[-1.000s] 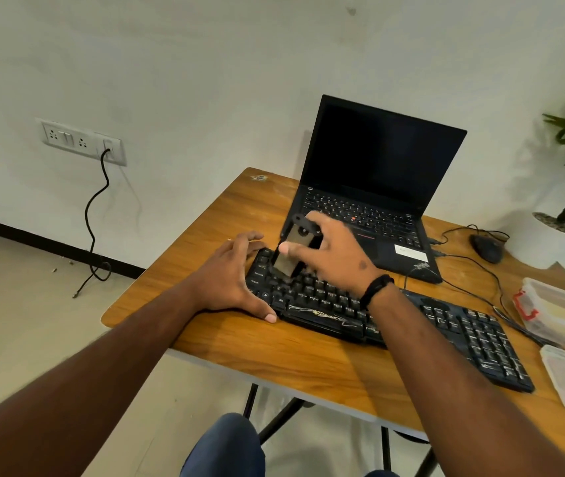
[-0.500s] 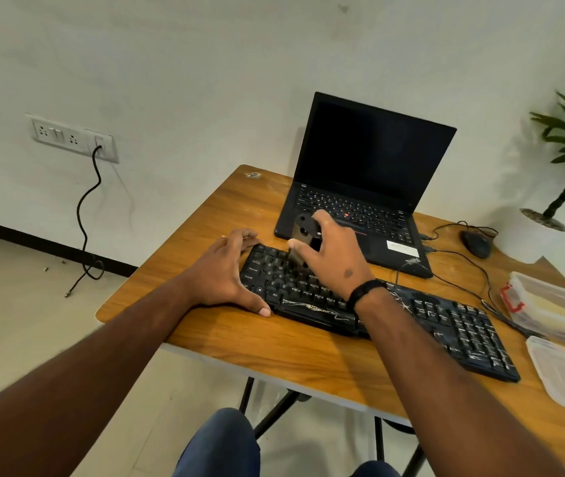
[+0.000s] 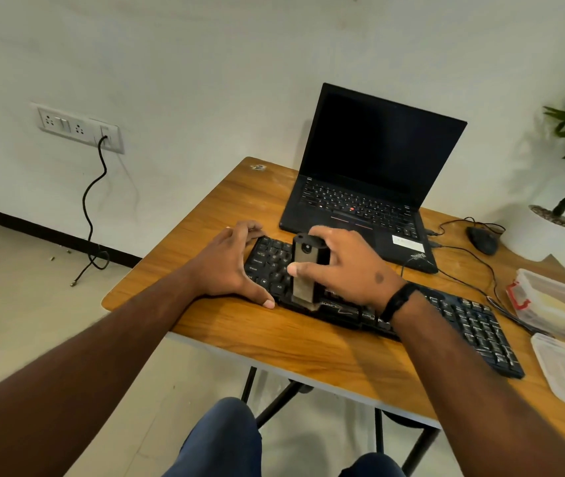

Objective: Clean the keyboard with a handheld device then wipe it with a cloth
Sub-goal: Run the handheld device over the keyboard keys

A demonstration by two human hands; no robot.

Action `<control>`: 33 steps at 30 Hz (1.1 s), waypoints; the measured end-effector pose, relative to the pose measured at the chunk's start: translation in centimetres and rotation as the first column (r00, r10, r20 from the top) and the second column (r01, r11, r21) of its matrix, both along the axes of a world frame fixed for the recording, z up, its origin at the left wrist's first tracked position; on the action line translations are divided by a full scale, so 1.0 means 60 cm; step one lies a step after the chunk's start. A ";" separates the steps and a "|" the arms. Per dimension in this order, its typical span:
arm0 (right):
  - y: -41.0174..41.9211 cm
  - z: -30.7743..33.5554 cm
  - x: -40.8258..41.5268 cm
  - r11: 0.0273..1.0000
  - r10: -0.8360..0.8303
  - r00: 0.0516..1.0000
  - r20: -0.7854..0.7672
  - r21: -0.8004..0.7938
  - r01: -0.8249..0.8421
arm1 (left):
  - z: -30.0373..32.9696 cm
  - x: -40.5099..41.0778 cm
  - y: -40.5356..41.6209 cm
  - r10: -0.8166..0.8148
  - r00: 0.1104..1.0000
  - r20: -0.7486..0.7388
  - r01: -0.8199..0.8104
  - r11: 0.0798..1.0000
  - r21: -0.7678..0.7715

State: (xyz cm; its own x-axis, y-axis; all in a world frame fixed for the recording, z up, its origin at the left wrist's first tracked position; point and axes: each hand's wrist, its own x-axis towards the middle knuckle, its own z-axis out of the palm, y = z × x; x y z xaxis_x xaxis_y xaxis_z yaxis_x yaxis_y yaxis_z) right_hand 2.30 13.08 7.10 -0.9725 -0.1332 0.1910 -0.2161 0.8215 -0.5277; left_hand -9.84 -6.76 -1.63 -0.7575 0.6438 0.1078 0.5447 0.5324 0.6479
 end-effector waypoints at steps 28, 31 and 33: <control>0.010 0.023 0.011 0.985 0.064 0.987 0.149 0.150 -0.087 | 0.006 0.006 0.001 0.002 1.000 -0.011 -0.002 1.000 0.021; 0.024 0.040 0.008 0.928 -0.035 0.984 0.173 0.372 -0.032 | 0.006 0.006 0.000 -0.004 1.000 -0.002 0.004 1.000 0.025; 0.023 0.041 0.008 0.959 -0.037 0.995 0.095 0.283 0.009 | 0.006 0.005 0.000 -0.008 1.000 -0.004 0.008 1.000 0.027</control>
